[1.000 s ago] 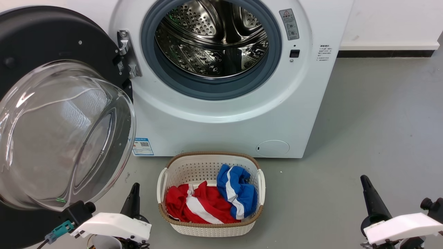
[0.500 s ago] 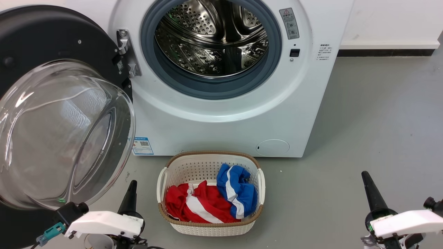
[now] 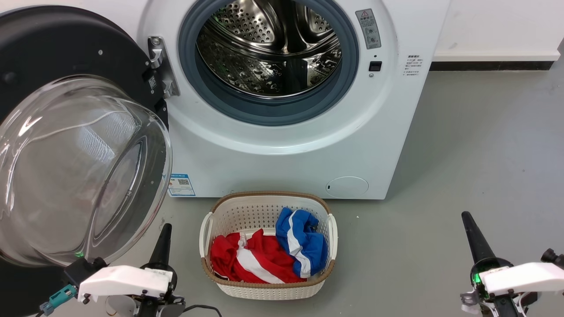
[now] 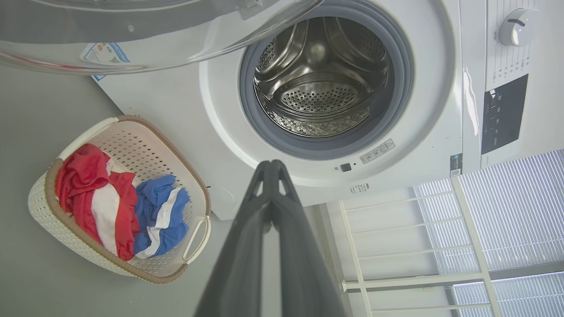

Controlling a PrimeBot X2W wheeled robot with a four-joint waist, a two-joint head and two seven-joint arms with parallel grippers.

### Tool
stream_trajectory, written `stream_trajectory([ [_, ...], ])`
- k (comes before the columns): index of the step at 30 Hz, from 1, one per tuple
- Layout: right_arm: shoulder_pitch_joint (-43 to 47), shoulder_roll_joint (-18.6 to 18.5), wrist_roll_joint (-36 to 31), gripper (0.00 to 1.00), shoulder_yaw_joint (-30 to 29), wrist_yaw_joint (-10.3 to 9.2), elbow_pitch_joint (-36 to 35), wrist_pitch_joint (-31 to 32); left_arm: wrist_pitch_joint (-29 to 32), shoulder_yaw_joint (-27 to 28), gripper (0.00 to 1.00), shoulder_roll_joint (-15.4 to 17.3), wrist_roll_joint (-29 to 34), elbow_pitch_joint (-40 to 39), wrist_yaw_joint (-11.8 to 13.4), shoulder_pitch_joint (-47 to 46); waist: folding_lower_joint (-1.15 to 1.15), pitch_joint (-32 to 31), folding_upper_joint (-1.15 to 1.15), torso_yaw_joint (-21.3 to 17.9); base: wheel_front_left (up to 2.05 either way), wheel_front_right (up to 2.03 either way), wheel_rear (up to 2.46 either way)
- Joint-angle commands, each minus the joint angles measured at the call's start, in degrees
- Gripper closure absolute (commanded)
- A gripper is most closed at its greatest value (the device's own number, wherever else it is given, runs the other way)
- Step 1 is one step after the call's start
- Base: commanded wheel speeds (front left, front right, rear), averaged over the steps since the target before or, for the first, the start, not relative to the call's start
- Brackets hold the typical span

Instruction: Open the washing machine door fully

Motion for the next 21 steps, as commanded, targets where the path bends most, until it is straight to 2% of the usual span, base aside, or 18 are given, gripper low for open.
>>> stream_trajectory([
  [1, -1.3, 0.1, 1.3, 1.0, -0.2, 0.01, -0.3, 0.2, 0.3, 0.5, 1.0, 0.1, -1.1, -0.5, -0.5, -1.1, 0.0, 0.0, 0.0, 0.0, 0.0, 0.0, 0.0],
  [21, -3.2, 0.1, 12.9, 1.0, -0.8, 0.0, 1.5, 1.5, 3.3, 3.8, 1.0, -1.3, -11.1, -0.9, -2.5, -1.5, 0.0, 0.3, 0.0, 0.0, 0.0, 0.0, 0.0],
])
